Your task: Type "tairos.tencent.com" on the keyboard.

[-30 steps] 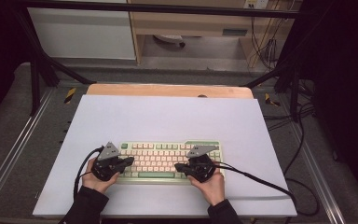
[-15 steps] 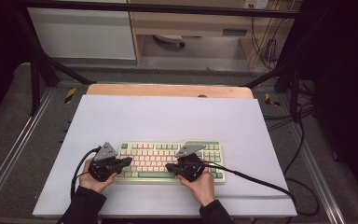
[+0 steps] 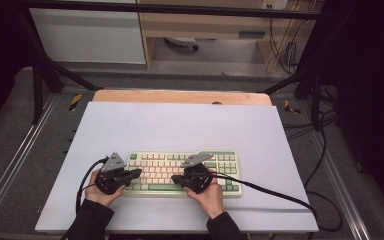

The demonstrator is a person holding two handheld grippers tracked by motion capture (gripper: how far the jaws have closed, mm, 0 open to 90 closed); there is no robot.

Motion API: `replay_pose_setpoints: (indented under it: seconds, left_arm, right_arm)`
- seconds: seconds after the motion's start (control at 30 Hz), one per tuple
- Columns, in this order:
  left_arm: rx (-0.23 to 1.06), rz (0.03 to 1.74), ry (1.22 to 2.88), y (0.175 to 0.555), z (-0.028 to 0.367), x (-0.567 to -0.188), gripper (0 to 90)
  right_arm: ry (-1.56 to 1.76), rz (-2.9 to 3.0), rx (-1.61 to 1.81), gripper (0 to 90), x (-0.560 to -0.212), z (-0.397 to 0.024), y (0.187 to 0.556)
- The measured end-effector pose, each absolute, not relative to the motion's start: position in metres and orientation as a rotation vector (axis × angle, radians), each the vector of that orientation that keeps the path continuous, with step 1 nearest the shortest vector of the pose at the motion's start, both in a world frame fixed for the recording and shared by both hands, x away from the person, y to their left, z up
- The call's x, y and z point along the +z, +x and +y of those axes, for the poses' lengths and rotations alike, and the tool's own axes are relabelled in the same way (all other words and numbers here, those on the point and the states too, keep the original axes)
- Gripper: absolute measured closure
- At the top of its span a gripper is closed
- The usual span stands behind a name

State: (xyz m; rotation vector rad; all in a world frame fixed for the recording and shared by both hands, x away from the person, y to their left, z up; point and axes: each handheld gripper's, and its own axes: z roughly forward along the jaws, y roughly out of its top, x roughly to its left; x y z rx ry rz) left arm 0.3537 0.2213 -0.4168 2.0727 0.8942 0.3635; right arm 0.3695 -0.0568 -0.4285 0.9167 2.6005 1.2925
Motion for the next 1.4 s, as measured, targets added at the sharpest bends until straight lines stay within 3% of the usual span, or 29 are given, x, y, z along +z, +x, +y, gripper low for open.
replay_pose_setpoints:
  seconds: [0.67,1.4]
  left_arm:
    - [0.362,0.894,2.074,0.354,0.221,-0.417,89.8]
    - [0.359,0.880,2.081,0.352,0.217,-0.416,89.8]
  right_arm:
    - [0.897,2.609,1.272,90.0,-0.426,-0.058,0.369]
    - [0.943,2.555,1.264,90.0,-0.413,-0.103,0.364]
